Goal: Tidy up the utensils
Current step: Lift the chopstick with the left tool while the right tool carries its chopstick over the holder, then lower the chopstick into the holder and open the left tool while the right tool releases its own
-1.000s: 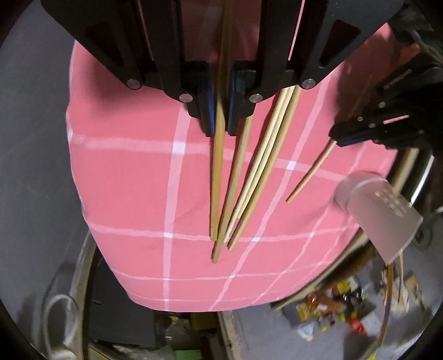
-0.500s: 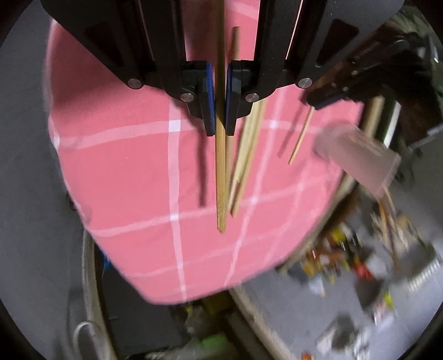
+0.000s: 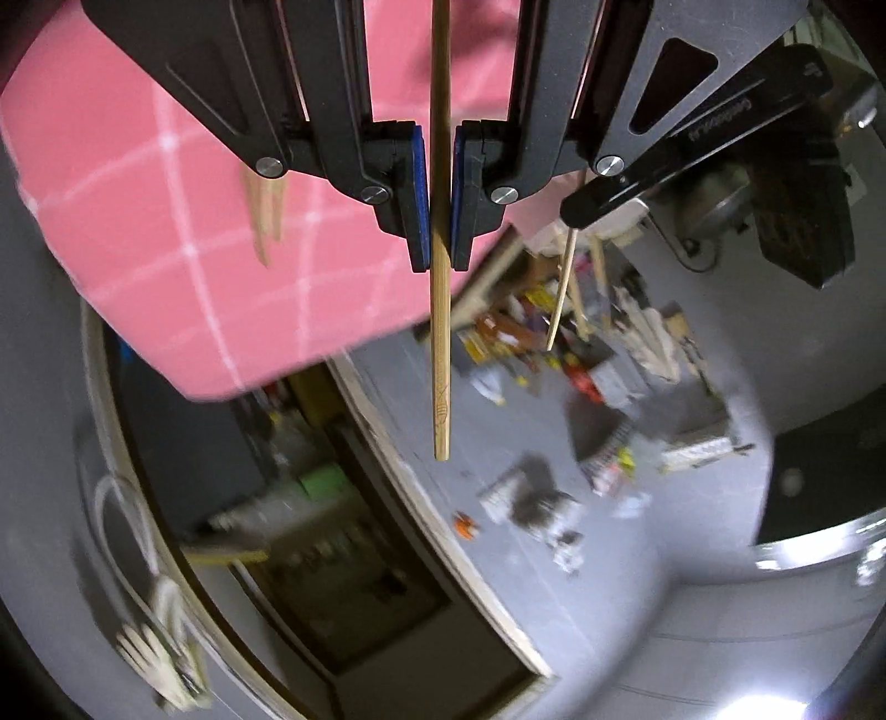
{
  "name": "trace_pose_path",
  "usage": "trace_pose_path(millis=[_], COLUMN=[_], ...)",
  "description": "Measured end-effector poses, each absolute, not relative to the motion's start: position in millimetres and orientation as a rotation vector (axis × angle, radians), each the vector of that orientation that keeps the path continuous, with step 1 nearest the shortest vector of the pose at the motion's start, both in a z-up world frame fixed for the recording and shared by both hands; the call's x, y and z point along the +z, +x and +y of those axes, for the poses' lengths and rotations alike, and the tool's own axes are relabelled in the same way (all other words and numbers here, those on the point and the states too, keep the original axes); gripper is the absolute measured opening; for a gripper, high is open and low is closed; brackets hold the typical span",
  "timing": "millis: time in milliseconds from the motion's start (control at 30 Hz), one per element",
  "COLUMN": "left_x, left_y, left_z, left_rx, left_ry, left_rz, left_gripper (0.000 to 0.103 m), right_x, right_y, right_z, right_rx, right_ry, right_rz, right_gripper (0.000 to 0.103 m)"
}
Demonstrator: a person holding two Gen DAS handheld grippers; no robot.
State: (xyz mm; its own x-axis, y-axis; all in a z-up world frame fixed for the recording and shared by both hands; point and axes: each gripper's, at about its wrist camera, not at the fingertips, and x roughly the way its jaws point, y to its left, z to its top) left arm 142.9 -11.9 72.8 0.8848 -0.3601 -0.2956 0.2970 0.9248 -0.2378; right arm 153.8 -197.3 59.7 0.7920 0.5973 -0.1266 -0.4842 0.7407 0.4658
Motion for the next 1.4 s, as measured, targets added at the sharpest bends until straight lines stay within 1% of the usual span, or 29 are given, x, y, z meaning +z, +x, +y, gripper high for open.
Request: trace_pose_path(millis=[200, 533, 833, 1033, 1400], left_x=[91, 114, 112, 102, 74], left_y=[147, 160, 181, 196, 199], left_z=[23, 102, 168, 178, 140], left_rx=[-0.26, -0.105, 0.033, 0.05, 0.075], left_ry=[-0.216, -0.279, -0.397, -0.418, -0.306], left_rz=[0.233, 0.089, -0.014, -0.007, 0.048], left_gripper=[0.003, 0.003, 0.003, 0.003, 0.003], right_x=[86, 104, 110, 98, 80], right_y=[153, 178, 200, 213, 220], right_z=[-171, -124, -87, -74, -57], right_rx=[0.659, 0.664, 0.616, 0.629, 0.643], right_ry=[0.415, 0.463, 0.437, 0.408, 0.335], right_rz=[0.121, -0.012, -0.127, -0.107, -0.049], right_gripper=[0.005, 0.005, 0.005, 0.005, 0.005])
